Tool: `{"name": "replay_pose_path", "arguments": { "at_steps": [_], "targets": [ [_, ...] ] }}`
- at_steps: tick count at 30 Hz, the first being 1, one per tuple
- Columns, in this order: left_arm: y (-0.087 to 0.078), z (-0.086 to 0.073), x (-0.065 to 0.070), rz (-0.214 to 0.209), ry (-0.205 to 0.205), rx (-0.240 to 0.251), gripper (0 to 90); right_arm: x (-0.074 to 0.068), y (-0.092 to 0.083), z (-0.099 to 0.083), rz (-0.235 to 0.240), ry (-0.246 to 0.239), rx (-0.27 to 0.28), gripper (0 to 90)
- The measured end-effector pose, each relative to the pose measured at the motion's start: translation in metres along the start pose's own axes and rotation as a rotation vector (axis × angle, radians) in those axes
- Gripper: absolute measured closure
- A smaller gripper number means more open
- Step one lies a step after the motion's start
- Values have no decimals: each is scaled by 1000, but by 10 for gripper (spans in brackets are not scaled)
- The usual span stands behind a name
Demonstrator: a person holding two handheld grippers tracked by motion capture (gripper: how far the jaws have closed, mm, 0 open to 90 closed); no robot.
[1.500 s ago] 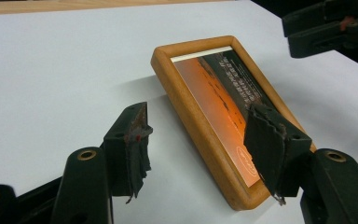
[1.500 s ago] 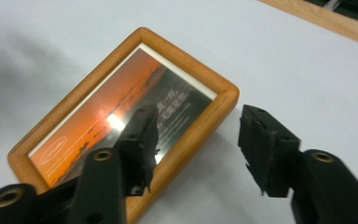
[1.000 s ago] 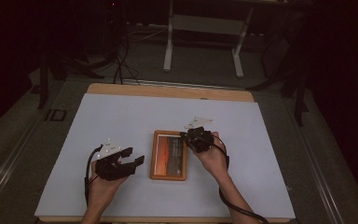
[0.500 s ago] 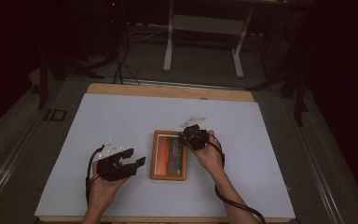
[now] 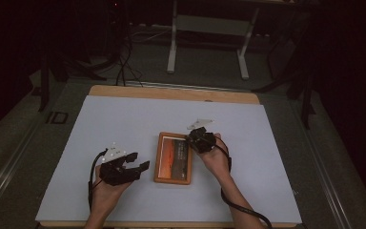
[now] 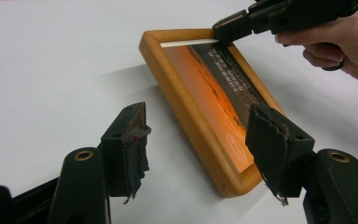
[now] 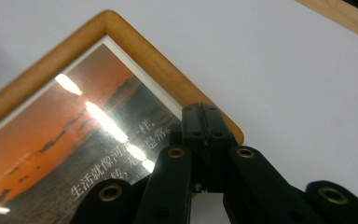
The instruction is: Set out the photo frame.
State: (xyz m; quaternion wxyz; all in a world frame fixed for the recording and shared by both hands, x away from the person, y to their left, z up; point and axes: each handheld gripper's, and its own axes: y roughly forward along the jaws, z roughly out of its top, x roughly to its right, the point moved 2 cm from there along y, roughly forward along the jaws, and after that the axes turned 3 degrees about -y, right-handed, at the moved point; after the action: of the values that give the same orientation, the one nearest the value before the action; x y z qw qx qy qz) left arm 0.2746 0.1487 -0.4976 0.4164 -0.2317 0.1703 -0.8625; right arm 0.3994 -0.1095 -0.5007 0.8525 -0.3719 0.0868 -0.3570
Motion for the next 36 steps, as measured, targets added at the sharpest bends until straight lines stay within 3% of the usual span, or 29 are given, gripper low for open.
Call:
{"name": "replay_pose_path", "arguments": {
  "at_steps": [11,19,25,28,36],
  "targets": [
    [3,0,3,-11,-3,-5,387,10,3,-10,-13,39,-19,900],
    [9,0,13,-57,-1,-20,383,17,11,-21,-13,67,-57,900],
    [15,-1,20,-94,-19,-33,359,20,12,-24,7,84,-54,900],
    [23,-2,28,-130,-27,-58,339,21,12,-24,11,82,-54,900],
    [43,-4,37,-140,-41,-107,300,20,12,-24,1,74,-56,900]
  ]
}}
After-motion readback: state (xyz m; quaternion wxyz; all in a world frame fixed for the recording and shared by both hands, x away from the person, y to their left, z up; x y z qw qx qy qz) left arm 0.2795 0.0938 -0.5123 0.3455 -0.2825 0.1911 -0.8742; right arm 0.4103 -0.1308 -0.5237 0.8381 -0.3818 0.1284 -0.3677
